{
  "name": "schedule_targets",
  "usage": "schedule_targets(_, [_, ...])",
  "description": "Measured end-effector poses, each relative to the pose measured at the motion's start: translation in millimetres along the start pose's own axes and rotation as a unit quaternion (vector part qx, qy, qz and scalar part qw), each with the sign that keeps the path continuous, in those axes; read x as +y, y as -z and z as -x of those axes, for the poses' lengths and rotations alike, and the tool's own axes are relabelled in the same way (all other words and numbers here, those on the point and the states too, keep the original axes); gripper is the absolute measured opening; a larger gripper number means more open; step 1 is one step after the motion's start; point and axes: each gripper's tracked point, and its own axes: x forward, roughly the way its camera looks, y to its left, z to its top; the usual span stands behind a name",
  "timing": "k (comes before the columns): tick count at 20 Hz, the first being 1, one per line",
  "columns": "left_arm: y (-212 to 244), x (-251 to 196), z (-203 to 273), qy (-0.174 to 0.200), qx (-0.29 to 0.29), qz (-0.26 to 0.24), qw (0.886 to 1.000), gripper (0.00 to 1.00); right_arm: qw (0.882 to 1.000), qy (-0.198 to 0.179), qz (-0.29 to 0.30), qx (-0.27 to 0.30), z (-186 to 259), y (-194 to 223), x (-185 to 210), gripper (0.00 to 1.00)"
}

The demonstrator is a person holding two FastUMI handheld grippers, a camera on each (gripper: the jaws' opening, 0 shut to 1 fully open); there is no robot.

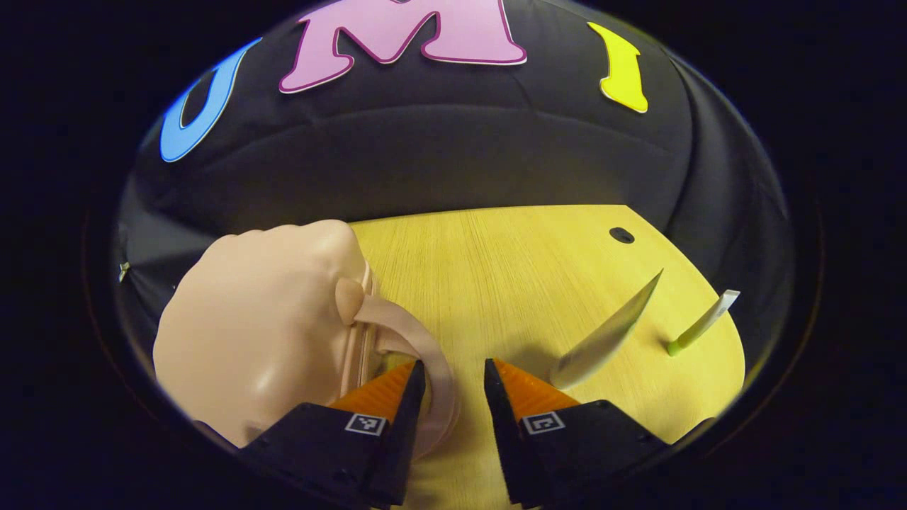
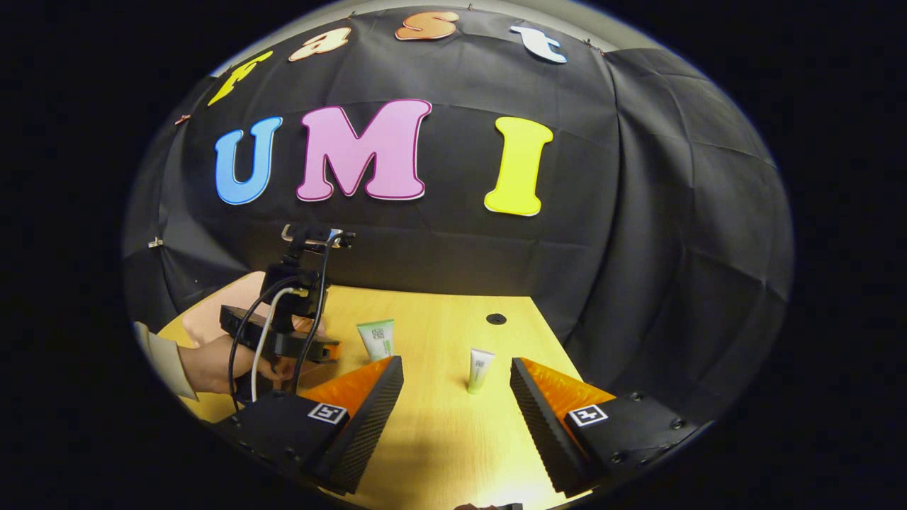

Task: First open the suitcase, pack the skin care products into it, and then close the suitcase.

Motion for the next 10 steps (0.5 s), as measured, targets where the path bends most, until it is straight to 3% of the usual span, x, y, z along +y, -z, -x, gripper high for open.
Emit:
schedule_targets(1, [3, 9, -3, -0.015, 0.007, 0.004, 1.000, 0.48, 1.000, 0.003, 0.006, -0.004, -1, -3, -4, 0.96])
schedule_targets(2, [4, 7, 3, -0.008, 0.010, 0.019, 1.000, 0.16, 1.000, 0.005, 0.006, -0.007, -2, -5, -6, 0.96])
schedule_targets(3, [5, 7, -2, -0.001, 0.012, 0.029, 0.999, 0.18, 1.000, 0.005, 0.003, -0.008, -2, -6, -8, 0.96])
schedule_targets(7, [-23, 6, 22, 0.032, -0.003, 0.047, 0.998, 0.11, 1.000, 0.006, -0.005, -0.006, -2, -6, -7, 0.96])
schedule_targets(10, [-67, 22, 68, 0.069, -0.022, 0.106, 0.992, 0.10, 1.000, -0.003, -0.007, -0.014, 4, -12, 3, 0.96])
